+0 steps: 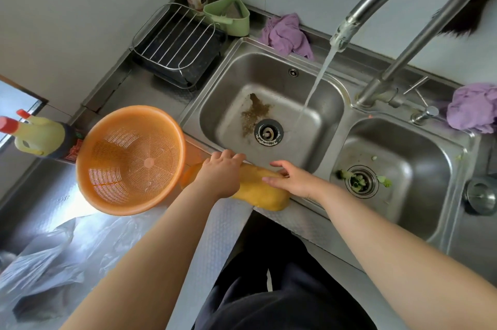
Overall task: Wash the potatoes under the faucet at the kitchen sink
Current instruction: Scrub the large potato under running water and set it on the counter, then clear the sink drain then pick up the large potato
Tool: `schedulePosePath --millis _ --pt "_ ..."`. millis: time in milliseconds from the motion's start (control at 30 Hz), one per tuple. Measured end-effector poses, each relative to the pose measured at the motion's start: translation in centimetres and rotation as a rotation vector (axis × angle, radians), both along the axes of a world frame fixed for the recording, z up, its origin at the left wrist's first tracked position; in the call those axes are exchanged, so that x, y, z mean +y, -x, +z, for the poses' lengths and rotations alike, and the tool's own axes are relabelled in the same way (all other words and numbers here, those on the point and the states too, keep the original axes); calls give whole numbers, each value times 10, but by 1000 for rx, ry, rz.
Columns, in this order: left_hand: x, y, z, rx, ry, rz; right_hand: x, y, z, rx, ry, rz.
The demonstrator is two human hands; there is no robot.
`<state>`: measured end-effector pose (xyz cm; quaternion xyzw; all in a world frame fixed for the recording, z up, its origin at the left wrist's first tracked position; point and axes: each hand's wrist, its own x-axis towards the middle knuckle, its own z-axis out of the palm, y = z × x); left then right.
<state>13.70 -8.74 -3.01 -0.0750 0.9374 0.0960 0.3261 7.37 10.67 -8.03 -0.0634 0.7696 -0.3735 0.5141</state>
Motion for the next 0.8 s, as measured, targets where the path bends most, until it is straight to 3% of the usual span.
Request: schedulePosePath --millis 200,400,567,700,800 --pt "8 21 3 -32 -43 -26 34 20 7 85 -30 -202" --pt "31 48 0 -2 -122 24 76 53 9 166 13 -733" --pt "48 81 8 142 -294 168 121 108 31 341 50 -1154" --pt "56 102 15 202 -372 247 140 154 53 343 42 -1266" --pt "57 112 18 190 -397 271 147 181 57 349 -6 -1233"
